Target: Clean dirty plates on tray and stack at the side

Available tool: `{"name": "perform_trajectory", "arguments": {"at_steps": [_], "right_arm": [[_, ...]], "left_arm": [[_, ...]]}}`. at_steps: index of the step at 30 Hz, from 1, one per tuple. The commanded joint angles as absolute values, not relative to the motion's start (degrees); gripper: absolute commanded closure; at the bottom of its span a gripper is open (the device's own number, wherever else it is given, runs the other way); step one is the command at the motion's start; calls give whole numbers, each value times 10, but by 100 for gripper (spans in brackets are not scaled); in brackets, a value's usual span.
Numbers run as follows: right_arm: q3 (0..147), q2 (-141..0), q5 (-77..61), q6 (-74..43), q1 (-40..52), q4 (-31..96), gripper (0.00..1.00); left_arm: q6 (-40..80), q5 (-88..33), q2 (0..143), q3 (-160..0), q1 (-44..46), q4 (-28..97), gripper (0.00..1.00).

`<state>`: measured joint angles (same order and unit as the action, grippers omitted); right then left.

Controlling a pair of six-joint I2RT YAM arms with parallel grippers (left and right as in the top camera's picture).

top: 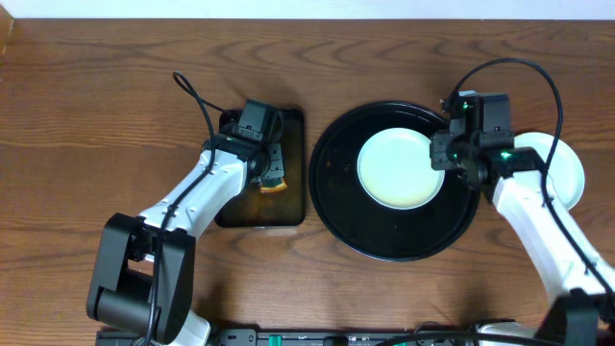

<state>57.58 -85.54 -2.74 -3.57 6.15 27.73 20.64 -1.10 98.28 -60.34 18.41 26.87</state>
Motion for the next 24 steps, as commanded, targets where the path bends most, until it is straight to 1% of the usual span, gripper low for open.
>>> {"name": "perform_trajectory", "arguments": {"at_steps": [1,4,8,20,24], "right_arm": [[581,-900,-133,-20,12,260,71],[581,-930,-164,5,-19,257,69],[581,-959,-163,8,-38,250,68],[581,-1039,-183,7,-30,225,66],[581,-1064,-241,7,-30,201,69]], "left_arm": [[200,-4,985,-595,182,275,63],[200,-4,985,-595,182,281,62],[200,-4,985,-595,182,281,62],[200,-4,985,-595,182,281,61],[200,-4,985,-595,182,281,60]]}}
